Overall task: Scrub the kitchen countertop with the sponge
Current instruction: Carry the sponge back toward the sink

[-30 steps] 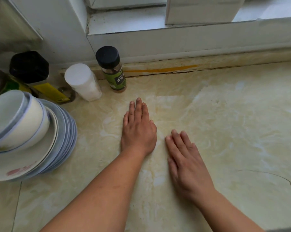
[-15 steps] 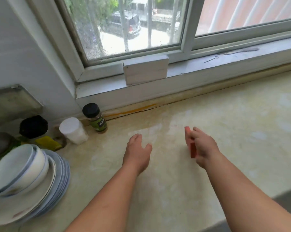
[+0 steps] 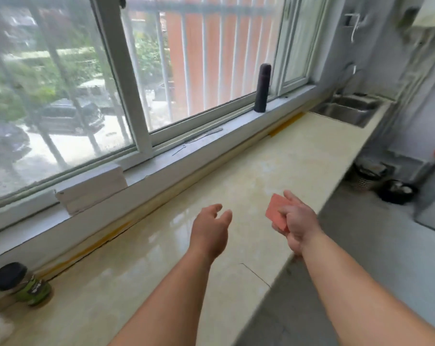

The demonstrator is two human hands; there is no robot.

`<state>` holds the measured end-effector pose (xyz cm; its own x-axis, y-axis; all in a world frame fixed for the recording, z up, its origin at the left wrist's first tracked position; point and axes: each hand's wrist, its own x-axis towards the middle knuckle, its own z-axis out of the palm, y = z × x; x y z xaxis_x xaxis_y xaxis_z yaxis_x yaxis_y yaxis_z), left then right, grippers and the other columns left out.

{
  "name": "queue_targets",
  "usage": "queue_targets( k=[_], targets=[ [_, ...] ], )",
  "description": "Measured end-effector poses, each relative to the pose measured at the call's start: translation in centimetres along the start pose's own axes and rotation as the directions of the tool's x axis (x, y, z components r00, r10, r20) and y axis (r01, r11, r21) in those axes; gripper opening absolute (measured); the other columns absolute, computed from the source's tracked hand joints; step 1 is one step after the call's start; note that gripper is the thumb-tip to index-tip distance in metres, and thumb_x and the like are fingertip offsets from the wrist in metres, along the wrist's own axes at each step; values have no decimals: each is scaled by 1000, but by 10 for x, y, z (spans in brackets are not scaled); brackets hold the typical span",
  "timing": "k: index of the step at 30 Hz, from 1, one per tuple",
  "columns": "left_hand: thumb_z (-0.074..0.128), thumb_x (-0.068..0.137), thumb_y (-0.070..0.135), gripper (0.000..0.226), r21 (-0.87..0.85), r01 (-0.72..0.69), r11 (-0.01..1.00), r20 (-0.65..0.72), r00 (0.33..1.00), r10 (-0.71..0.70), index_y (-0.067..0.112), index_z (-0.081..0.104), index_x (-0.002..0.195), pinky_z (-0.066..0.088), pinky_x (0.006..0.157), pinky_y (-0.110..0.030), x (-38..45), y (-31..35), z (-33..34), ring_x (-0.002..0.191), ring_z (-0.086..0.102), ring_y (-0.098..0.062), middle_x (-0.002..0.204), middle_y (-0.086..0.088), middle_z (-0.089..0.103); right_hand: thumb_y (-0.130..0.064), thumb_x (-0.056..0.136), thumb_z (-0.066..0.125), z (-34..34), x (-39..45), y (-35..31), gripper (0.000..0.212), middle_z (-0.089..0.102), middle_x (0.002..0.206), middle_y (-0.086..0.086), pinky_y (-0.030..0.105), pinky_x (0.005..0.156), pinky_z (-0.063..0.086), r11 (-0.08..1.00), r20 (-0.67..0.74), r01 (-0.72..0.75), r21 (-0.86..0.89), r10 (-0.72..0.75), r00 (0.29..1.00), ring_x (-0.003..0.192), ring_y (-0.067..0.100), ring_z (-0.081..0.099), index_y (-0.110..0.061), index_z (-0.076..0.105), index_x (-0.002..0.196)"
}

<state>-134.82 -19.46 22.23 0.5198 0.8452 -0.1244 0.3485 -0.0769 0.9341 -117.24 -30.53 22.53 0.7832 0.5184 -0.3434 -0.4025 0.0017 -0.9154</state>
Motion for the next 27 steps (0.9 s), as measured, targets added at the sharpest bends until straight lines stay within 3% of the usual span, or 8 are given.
queue_targets(
  k=[1, 3, 6, 8, 12, 15, 18, 27],
  targets=[
    [62, 101, 33, 47, 13, -21, 1000, 14, 1000, 21, 15, 60, 144, 44, 113, -39, 0, 13, 14, 132, 58, -17, 145, -1, 62, 7, 91, 47, -20, 8, -11, 65, 56, 144, 9, 33, 60, 43, 998, -26, 55, -42, -56, 998, 89, 34, 61, -23, 50, 149],
    [63, 101, 32, 47, 20, -64, 998, 38, 997, 64, 13, 60, 144, 44, 114, -41, 10, 35, 39, 131, 59, -17, 145, -2, 62, 6, 94, 48, -57, 28, -31, 61, 57, 143, 14, 32, 58, 48, 990, -98, 101, -93, -110, 989, 108, 43, 66, -21, 52, 148],
    [64, 101, 30, 47, 51, -138, 989, 77, 988, 134, 12, 61, 144, 44, 114, -41, 27, 76, 94, 131, 59, -17, 144, -3, 63, 3, 100, 44, -126, 54, -70, 48, 51, 145, 29, 27, 51, 50, 993, -176, 119, -27, -122, 977, 105, 42, 60, -14, 55, 144],
    [65, 101, 28, 48, 47, -166, 985, 87, 983, 162, 11, 60, 145, 43, 115, -40, 44, 106, 134, 131, 59, -17, 145, -3, 63, -5, 99, 51, -168, 70, -100, 35, 56, 135, 32, 28, 51, 49, 987, -238, 136, -84, -153, 959, 91, 39, 65, -21, 65, 126],
    [65, 101, 26, 51, 31, -240, 970, 114, 965, 235, 11, 56, 149, 42, 117, -44, 84, 165, 218, 136, 56, -17, 149, -4, 59, -2, 99, 49, -245, 113, -154, 56, 64, 112, -3, 36, 80, 56, 975, -346, 176, -133, -212, 914, 90, 22, 67, -27, 52, 148],
    [64, 101, 25, 52, -13, -270, 963, 135, 954, 269, 11, 54, 150, 40, 119, -45, 110, 203, 279, 137, 55, -17, 151, -3, 58, -3, 95, 51, -299, 145, -193, 63, 60, 130, 6, 35, 104, 46, 962, -352, 179, -204, -243, 904, 115, 27, 62, -29, 46, 152],
    [65, 101, 24, 52, -53, -281, 958, 178, 942, 286, 11, 54, 150, 40, 118, -44, 131, 233, 332, 137, 55, -17, 150, -3, 59, -4, 92, 53, -339, 174, -228, 58, 60, 118, 3, 39, 95, 47, 950, -375, 197, -242, -279, 884, 105, 27, 59, -24, 53, 147],
    [64, 101, 24, 61, -121, -294, 948, 235, 919, 315, 12, 44, 158, 34, 123, -44, 213, 293, 465, 147, 44, -18, 160, -3, 48, -3, 87, 60, -405, 273, -297, 66, 59, 139, 9, 45, 105, 48, 940, -445, 253, -227, -331, 832, 123, 33, 60, -29, 53, 147]
  ],
)
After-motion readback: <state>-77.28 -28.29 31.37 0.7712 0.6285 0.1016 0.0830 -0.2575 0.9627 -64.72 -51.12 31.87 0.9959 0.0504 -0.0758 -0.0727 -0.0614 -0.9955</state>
